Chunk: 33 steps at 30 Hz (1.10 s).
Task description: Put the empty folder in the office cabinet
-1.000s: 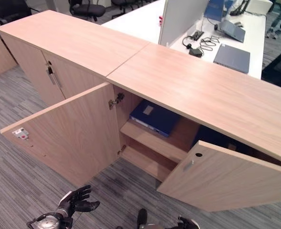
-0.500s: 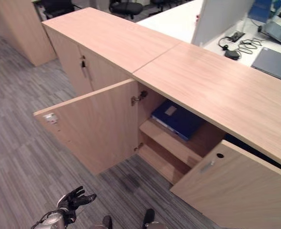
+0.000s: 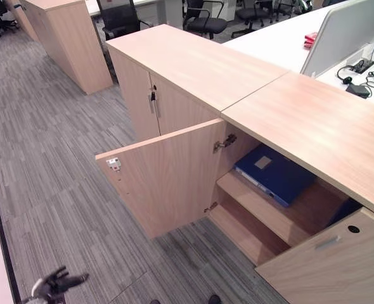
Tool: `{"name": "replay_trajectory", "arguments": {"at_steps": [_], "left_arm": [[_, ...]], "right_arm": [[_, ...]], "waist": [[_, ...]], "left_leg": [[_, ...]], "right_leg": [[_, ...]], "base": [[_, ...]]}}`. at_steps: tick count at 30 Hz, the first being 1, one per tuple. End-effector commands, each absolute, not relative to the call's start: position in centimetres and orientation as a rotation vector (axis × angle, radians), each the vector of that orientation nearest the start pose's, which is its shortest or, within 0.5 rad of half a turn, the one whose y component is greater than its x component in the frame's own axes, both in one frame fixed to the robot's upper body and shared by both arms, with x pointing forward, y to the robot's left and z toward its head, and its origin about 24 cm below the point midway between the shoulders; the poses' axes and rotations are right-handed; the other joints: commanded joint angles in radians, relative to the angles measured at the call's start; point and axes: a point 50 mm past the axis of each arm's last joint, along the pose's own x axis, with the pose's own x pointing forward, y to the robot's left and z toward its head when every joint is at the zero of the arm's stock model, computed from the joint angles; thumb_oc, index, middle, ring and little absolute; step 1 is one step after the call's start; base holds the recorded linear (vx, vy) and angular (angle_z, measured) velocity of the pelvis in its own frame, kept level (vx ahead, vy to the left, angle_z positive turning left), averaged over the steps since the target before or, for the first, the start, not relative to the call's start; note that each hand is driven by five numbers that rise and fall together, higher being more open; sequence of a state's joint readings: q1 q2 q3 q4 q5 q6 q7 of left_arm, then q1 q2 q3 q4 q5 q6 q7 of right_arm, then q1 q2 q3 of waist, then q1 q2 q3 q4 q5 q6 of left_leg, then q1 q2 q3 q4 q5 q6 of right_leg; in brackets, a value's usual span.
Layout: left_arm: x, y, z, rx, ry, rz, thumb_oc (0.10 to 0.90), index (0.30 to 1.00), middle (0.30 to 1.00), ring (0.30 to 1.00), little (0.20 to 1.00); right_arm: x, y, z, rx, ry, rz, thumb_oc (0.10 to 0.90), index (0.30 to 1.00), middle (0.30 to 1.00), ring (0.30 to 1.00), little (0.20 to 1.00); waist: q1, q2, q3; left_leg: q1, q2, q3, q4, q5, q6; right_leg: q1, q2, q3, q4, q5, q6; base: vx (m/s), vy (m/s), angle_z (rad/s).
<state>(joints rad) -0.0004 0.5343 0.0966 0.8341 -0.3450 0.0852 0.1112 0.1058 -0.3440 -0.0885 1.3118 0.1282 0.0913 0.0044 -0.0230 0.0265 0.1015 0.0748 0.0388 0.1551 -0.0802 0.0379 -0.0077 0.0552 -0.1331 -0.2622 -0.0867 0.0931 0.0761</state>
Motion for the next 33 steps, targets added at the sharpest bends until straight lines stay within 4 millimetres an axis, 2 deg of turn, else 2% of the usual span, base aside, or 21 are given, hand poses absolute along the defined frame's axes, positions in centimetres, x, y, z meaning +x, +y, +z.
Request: {"name": "replay_trajectory", "arguments": {"at_steps": [1,3,8,9,10,13,14,15,18,19,20,22,24,29,31,33], "left_arm": [[22.5,39.1,2.2,0.377,0.426,0.62,0.8,0.9,0.9,0.9,0.9],[23.7,39.7,4.0,0.434,0.382,0.623,0.8,0.9,0.9,0.9,0.9],[28.3,38.6,8.9,0.559,0.24,0.572,0.8,0.9,0.9,0.9,0.9],[28.3,38.6,8.9,0.559,0.239,0.572,0.8,0.9,0.9,0.9,0.9],[30.0,37.7,10.3,0.587,0.2,0.54,0.8,0.9,0.9,0.9,0.9],[32.2,36.3,12.0,0.621,0.156,0.495,0.8,0.9,0.9,0.9,0.9],[32.3,36.3,12.0,0.621,0.154,0.493,0.8,0.9,0.9,0.9,0.9],[33.6,34.9,12.8,0.626,0.124,0.44,0.8,0.9,0.9,0.9,0.9],[35.5,32.2,14.1,0.611,0.069,0.333,0.8,0.9,0.9,0.9,0.9],[35.5,32.2,14.1,0.611,0.069,0.332,0.8,0.9,0.9,0.9,0.9],[36.4,30.6,14.6,0.617,0.053,0.257,0.8,0.9,0.9,0.9,0.9],[36.8,30.0,14.8,0.614,0.042,0.235,0.8,0.9,0.9,0.9,0.9],[37.7,28.0,15.2,0.616,0.021,0.162,0.8,0.9,0.9,0.9,0.9],[38.7,24.1,14.7,0.587,-0.007,0.011,0.8,0.9,0.9,0.9,0.9],[38.7,23.1,14.1,0.59,0.004,-0.041,0.8,0.9,0.9,0.9,0.9],[38.9,21.5,13.8,0.592,0.002,-0.101,0.8,0.9,0.9,0.9,0.9]], "right_arm": [[-0.8,-31.6,-14.5,-0.157,1.558,-0.464,0.8,0.9,0.9,0.9,0.9],[-0.9,-31.7,-14.4,-0.156,1.565,-0.462,0.8,0.9,0.9,0.9,0.9],[-0.4,-32.9,-13.9,-0.153,1.558,-0.492,0.8,0.9,0.9,0.9,0.9],[-0.4,-32.9,-13.9,-0.153,1.558,-0.492,0.8,0.9,0.9,0.9,0.9],[-0.1,-33.6,-13.5,-0.152,1.547,-0.517,0.8,0.9,0.9,0.9,0.9],[0.5,-34.5,-13.0,-0.153,1.53,-0.55,0.8,0.9,0.9,0.9,0.9],[0.5,-34.5,-13.0,-0.15,1.529,-0.55,0.8,0.9,0.9,0.9,0.9],[0.7,-35.1,-12.6,-0.147,1.52,-0.576,0.8,0.9,0.9,0.9,0.9],[0.9,-36.4,-11.8,-0.143,1.509,-0.623,0.8,0.9,0.9,0.9,0.9],[0.9,-36.4,-11.8,-0.142,1.509,-0.623,0.8,0.9,0.9,0.9,0.9],[1.1,-36.3,-11.8,-0.145,1.509,-0.627,0.8,0.9,0.9,0.9,0.9],[1.1,-35.9,-12.1,-0.145,1.515,-0.609,0.8,0.9,0.9,0.9,0.9],[0.9,-35.2,-12.5,-0.14,1.525,-0.592,0.8,0.9,0.9,0.9,0.9],[1.8,-35.8,-12.2,-0.135,1.499,-0.61,0.8,0.9,0.9,0.9,0.9],[2.4,-34.5,-13.0,-0.145,1.485,-0.563,0.8,0.9,0.9,0.9,0.9],[2.0,-33.8,-13.3,-0.136,1.494,-0.539,0.8,0.9,0.9,0.9,0.9]], "waist": [[-0.012,0.009,0.003],[-0.018,0.004,-0.001],[-0.038,-0.002,-0.005],[-0.037,-0.003,-0.006],[-0.05,-0.002,-0.005],[-0.061,-0.003,-0.012],[-0.058,-0.004,-0.011],[-0.067,-0.003,-0.016],[-0.07,-0.004,-0.019],[-0.07,-0.004,-0.019],[-0.076,-0.001,-0.022],[-0.08,0.0,-0.024],[-0.094,0.001,-0.026],[-0.101,-0.002,-0.032],[-0.107,-0.004,-0.039],[-0.115,-0.006,-0.042]], "left_leg": [[0.006,0.002,-0.027,-0.007,-0.093,-0.022],[0.006,-0.004,-0.018,-0.007,-0.096,-0.017],[0.016,-0.018,0.003,-0.007,-0.112,-0.003],[0.016,-0.018,0.003,-0.007,-0.112,-0.003],[0.023,-0.021,0.016,-0.007,-0.121,0.002],[0.028,-0.026,0.034,-0.007,-0.125,0.008],[0.028,-0.026,0.035,-0.007,-0.125,0.008],[0.033,-0.029,0.042,-0.007,-0.13,0.012],[0.043,-0.032,0.052,-0.007,-0.137,0.015],[0.043,-0.032,0.052,-0.007,-0.137,0.015],[0.05,-0.033,0.06,-0.007,-0.141,0.017],[0.054,-0.035,0.063,-0.007,-0.144,0.018],[0.062,-0.035,0.07,-0.007,-0.147,0.019],[0.073,-0.037,0.069,-0.007,-0.153,0.02],[0.079,-0.036,0.072,-0.007,-0.158,0.021],[0.08,-0.037,0.072,-0.007,-0.158,0.021]], "right_leg": [[-0.001,0.015,0.002,0.048,-0.11,0.041],[-0.006,0.009,0.009,0.046,-0.101,0.05],[-0.014,-0.004,0.028,0.048,-0.081,0.069],[-0.015,-0.004,0.028,0.048,-0.081,0.069],[-0.019,-0.009,0.038,0.05,-0.077,0.077],[-0.026,-0.013,0.048,0.046,-0.065,0.084],[-0.026,-0.013,0.05,0.046,-0.064,0.084],[-0.027,-0.015,0.052,0.042,-0.059,0.088],[-0.024,-0.018,0.055,0.035,-0.053,0.094],[-0.023,-0.018,0.055,0.035,-0.053,0.094],[-0.02,-0.019,0.059,0.03,-0.05,0.097],[-0.019,-0.019,0.061,0.029,-0.047,0.098],[-0.015,-0.018,0.067,0.025,-0.045,0.099],[-0.006,-0.018,0.065,0.023,-0.045,0.102],[-0.004,-0.017,0.068,0.021,-0.042,0.102],[-0.003,-0.017,0.069,0.021,-0.041,0.102]], "base": [[0.0,0.058,-0.15],[0.0,0.054,-0.13],[0.0,0.05,-0.18],[0.01,0.061,-0.07],[0.01,0.05,-0.14],[0.01,0.042,-0.22],[0.01,0.025,-0.21],[0.01,0.026,-0.29],[0.01,0.024,-0.21],[0.02,0.031,-0.14],[0.02,0.034,-0.05],[0.02,0.031,0.01],[0.0,0.0,0.0],[0.01,0.001,0.03],[0.02,0.0,0.04],[0.0,0.0,0.0]]}}
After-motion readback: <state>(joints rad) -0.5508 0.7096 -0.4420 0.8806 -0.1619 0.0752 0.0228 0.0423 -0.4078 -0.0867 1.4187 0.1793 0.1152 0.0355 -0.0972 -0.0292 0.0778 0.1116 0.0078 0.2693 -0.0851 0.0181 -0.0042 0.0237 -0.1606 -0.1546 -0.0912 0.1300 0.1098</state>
